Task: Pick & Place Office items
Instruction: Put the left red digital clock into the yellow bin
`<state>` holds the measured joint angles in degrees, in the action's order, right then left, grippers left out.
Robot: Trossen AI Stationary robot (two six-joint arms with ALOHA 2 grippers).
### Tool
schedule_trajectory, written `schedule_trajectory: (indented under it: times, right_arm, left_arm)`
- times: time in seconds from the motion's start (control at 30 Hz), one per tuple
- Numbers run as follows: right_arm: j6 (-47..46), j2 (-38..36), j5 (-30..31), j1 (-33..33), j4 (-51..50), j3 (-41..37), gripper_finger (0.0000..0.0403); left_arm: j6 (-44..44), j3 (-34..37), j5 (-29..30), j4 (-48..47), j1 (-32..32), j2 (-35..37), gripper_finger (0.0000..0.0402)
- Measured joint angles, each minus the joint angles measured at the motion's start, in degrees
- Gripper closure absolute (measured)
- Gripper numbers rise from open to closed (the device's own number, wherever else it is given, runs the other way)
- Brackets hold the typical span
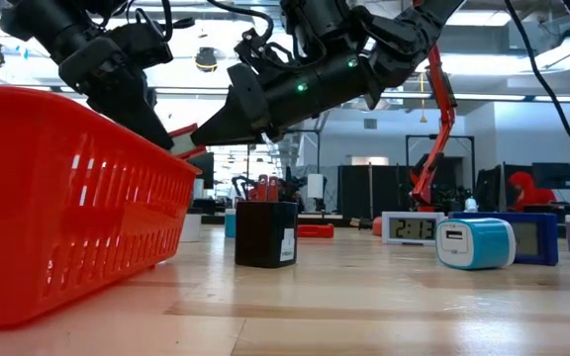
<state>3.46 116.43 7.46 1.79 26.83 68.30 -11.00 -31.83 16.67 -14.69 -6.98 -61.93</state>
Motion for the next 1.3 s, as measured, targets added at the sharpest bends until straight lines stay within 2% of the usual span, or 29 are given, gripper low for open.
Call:
schedule_trajectory:
  times: [0.1, 0.33, 0.5, 0.6, 0.8, 1.0, 1.3]
  right_arm:
    - [0.0, -1.3, -0.2, -0.3, -2.7, 0.0, 0.0240]
    - [-1.9, -7.6, 0.4, -1.4, -15.1, -0.2, 0.0124]
    - [-3.9, -12.5, 0.2, -2.7, -16.2, -4.0, 0.0082]
    - [-5.8, -14.5, 0.3, -3.9, -13.9, -7.3, 0.0071]
    - [-10.2, -15.1, 0.2, -5.8, -8.6, -11.6, 0.0065]
    - [-12.6, -14.0, 0.3, -7.5, -8.3, -12.0, 0.0066]
    - [-13.9, -14.1, 0.1, -8.3, -8.6, -11.9, 0.0067]
  left_arm:
    - [-0.1, 0.0, -2.3, 0.1, 0.0, 0.1, 0.0360]
    - [-2.7, 0.0, -8.7, -2.7, -0.8, 2.0, 0.0353]
    - [-7.6, -2.8, -10.7, -9.3, -4.6, 5.7, 0.0360]
    - [-11.4, -4.8, -10.6, -13.1, -8.5, 7.0, 0.0359]
    - [-22.8, -5.8, -10.2, -15.6, -18.1, 4.4, 0.0360]
    - [-34.4, -5.8, -6.0, -13.1, -28.0, 1.5, 0.0357]
    - [-45.1, -5.8, 1.8, -12.4, -39.7, -2.2, 0.0358]
